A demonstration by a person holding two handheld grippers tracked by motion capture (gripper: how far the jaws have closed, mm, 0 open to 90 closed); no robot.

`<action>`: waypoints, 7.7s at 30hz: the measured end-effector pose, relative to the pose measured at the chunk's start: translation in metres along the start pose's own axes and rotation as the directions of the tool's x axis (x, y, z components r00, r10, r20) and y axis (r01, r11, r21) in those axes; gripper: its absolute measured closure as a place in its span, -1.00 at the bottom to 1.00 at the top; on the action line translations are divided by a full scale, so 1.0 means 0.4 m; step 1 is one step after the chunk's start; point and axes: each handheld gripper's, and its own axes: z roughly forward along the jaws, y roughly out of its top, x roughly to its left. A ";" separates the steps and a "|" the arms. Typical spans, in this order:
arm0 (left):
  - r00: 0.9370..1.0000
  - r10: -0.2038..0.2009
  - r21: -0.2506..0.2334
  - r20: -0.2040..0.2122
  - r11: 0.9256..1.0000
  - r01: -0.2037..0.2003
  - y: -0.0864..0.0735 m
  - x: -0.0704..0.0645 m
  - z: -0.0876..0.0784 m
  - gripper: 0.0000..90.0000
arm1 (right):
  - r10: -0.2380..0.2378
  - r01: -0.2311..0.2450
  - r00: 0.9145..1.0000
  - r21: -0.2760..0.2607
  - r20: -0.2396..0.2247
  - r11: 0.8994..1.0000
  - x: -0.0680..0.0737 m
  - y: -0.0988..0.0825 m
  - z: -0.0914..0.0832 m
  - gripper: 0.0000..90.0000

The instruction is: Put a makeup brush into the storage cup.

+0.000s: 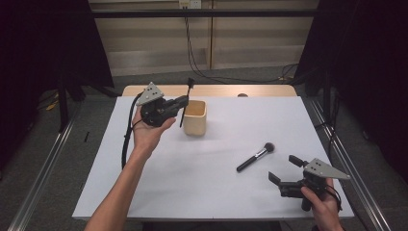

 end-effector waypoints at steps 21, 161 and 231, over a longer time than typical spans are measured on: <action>1.000 -0.004 -0.031 -0.028 1.000 0.003 0.057 0.043 0.064 0.91 | 0.006 -0.006 1.000 -0.007 0.002 1.000 0.000 -0.001 -0.003 -1.00; 0.983 -0.095 0.165 -0.156 0.979 0.121 -0.152 0.090 0.137 -0.78 | 0.009 -0.009 1.000 0.000 0.007 1.000 -0.003 -0.003 -0.003 -1.00; 0.990 -0.022 0.140 -0.138 0.989 0.042 -0.263 -0.012 -0.179 -0.91 | 0.016 -0.016 1.000 0.003 0.023 1.000 -0.005 -0.003 0.000 -1.00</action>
